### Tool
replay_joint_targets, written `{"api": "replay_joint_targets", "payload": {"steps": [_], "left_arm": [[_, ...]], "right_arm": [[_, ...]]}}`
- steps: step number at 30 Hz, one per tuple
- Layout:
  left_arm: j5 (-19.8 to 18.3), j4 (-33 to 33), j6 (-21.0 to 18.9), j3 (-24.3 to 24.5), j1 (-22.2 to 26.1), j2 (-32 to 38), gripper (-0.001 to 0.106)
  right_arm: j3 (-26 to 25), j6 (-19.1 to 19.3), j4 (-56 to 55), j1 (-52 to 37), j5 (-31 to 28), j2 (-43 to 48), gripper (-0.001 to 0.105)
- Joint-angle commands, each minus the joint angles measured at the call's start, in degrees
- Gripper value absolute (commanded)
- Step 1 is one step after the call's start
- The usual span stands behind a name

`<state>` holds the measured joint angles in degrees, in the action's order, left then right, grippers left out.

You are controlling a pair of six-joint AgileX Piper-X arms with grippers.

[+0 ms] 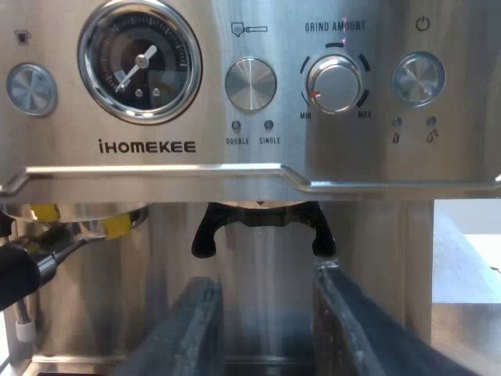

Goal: Put the handle in the coffee machine

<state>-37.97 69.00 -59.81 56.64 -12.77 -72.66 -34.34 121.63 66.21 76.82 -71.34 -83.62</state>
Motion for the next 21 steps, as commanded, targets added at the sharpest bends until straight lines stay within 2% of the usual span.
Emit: {"api": "replay_joint_targets", "payload": {"steps": [1, 10, 15, 17, 20, 21], "left_arm": [[-10.9, 1.1, -1.4, 0.5, -3.9, 1.4, 0.0], [-10.9, -2.4, -5.3, 0.5, -7.9, 1.7, 0.0], [-10.9, -3.3, -6.0, 0.5, -9.1, 1.9, 0.0], [-10.9, -3.6, -6.0, 0.5, -11.6, 1.9, 0.0], [-10.9, -3.8, -6.0, 0.5, -12.1, 1.9, 0.0], [-10.4, -5.7, -8.3, 0.5, -14.3, 1.9, 0.0]], "right_arm": [[0.3, 0.7, 0.4, 0.2, -0.5, 0.6, 0.032], [0.3, 0.7, 0.2, 4.8, -0.4, 2.7, 0.032], [0.3, 0.8, -3.4, 7.2, -0.2, 5.5, 0.032], [0.3, 0.4, -7.3, 7.6, 1.7, 7.8, 0.032], [0.3, -1.3, -12.4, 7.8, 5.1, 11.5, 0.032], [0.3, -2.4, -14.3, 7.8, 5.8, 12.8, 0.032]]}}
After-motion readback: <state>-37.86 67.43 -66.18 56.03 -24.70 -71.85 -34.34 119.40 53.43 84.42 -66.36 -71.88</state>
